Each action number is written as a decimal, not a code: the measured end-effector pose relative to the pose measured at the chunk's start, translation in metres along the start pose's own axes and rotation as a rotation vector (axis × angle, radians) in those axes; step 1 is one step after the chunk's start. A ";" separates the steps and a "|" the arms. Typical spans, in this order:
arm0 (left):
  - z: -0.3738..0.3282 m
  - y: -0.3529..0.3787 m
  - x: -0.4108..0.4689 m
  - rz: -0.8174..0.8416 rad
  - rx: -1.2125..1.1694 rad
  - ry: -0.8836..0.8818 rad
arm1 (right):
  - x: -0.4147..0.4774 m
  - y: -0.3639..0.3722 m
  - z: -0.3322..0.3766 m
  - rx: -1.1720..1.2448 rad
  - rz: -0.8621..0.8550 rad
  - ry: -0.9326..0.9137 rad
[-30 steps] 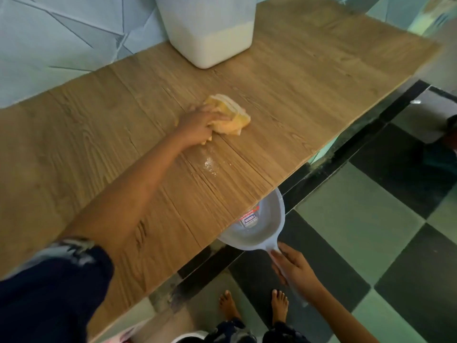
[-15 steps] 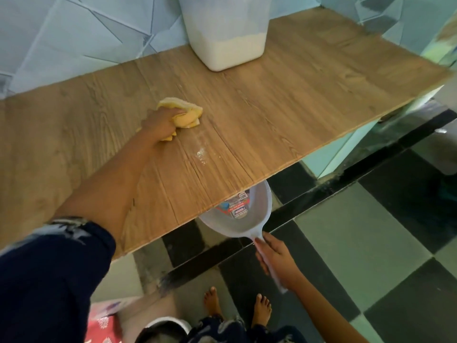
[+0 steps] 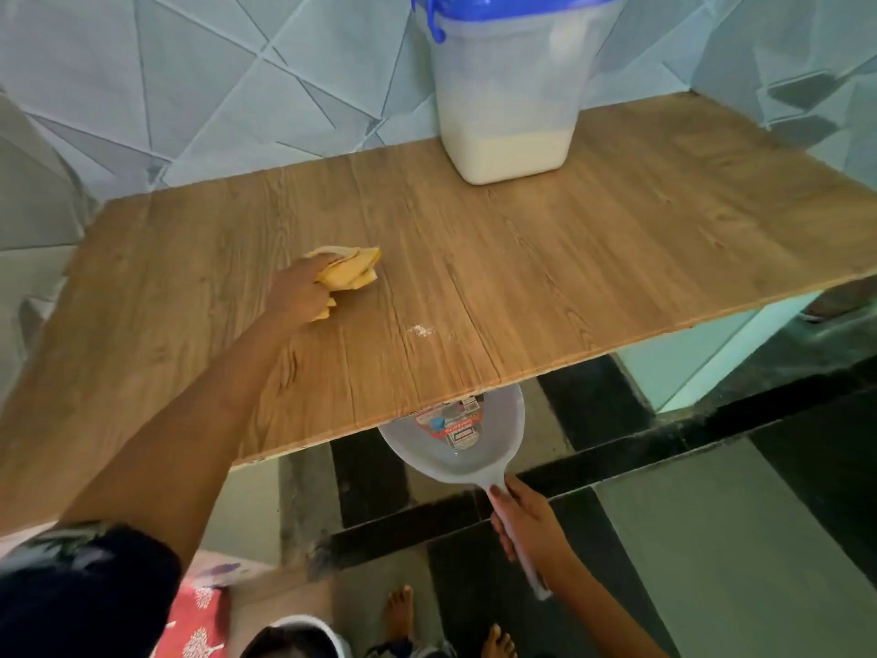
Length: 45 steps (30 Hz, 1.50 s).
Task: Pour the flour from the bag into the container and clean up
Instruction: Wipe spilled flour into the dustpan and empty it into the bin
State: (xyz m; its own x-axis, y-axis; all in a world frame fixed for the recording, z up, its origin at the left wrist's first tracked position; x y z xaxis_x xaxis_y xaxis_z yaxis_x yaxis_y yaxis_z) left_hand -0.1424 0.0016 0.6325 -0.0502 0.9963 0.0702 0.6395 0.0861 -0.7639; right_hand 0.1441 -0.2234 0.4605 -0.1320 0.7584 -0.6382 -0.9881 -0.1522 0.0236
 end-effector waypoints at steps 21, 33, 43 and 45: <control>-0.101 0.100 -0.141 0.286 -0.051 0.387 | -0.015 -0.014 0.007 -0.058 0.052 -0.059; -0.027 0.065 -0.132 -0.018 0.404 -0.195 | -0.026 -0.015 -0.002 -0.005 0.039 -0.020; -0.106 0.086 -0.145 -0.163 0.045 0.295 | -0.044 -0.026 -0.001 0.000 -0.037 -0.058; -0.066 0.057 -0.120 -0.261 0.159 0.098 | -0.047 -0.032 -0.003 -0.005 -0.043 -0.061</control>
State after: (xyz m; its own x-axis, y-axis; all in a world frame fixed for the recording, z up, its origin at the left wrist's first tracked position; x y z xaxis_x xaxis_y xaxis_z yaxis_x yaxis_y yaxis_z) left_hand -0.0496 -0.1136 0.6230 -0.1172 0.9357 0.3326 0.4866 0.3461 -0.8022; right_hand 0.1821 -0.2560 0.4878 -0.0943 0.8013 -0.5908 -0.9926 -0.1216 -0.0065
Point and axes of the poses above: each hand's wrist, its own x-axis towards the middle knuckle, its own y-axis out of the palm, z = x × y, the point moved 7 cm from there along x, towards the middle knuckle, and after that the axes turned 7 degrees about y, right-handed, at the moved point
